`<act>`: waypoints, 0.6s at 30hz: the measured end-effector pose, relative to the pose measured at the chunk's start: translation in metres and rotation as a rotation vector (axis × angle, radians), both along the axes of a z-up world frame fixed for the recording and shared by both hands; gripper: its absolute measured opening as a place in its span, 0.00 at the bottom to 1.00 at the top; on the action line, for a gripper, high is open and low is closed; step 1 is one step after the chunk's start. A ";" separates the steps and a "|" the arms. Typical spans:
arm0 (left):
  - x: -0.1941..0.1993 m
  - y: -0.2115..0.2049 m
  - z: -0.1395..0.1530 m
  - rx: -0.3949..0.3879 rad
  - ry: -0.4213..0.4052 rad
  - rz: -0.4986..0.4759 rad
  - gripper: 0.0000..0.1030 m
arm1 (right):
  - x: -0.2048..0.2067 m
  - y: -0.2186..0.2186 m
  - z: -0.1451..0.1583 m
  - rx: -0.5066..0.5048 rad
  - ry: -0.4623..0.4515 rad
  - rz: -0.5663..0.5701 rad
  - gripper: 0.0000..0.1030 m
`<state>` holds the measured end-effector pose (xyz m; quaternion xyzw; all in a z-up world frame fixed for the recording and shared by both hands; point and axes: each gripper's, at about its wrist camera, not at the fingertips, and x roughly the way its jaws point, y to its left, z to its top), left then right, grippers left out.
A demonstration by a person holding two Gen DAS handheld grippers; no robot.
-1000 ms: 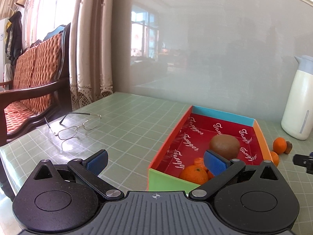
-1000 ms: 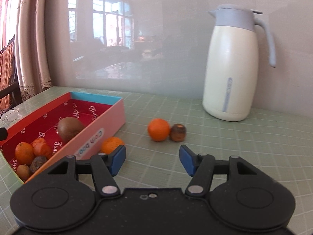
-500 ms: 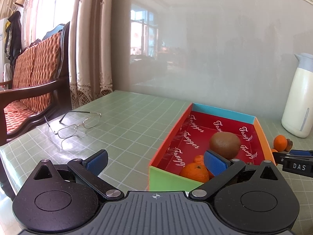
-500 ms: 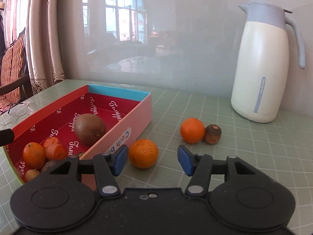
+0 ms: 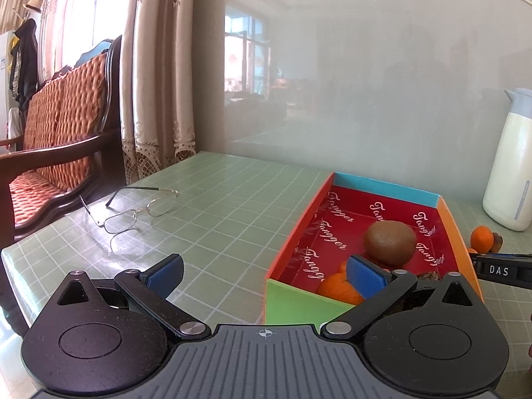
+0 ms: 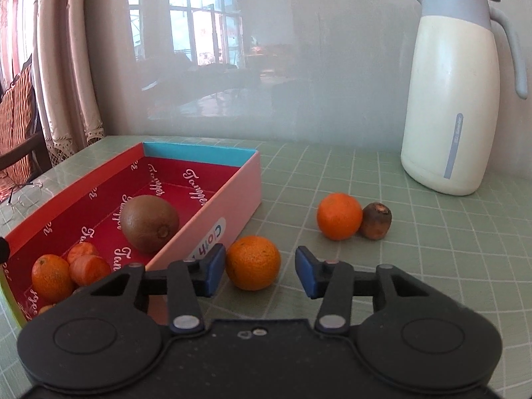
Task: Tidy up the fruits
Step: 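Close the right gripper on the mandarin beside the box, then carry the mandarin into the red box and open the right gripper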
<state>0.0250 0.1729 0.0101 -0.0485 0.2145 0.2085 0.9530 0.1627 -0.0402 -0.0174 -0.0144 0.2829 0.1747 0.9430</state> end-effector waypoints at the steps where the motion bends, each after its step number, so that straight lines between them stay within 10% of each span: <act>1: 0.000 0.000 0.000 -0.002 0.000 0.001 1.00 | 0.001 -0.001 0.000 0.008 0.007 0.003 0.43; 18: 0.001 -0.003 0.000 0.004 0.006 0.000 1.00 | -0.007 -0.011 0.009 0.043 0.001 0.013 0.34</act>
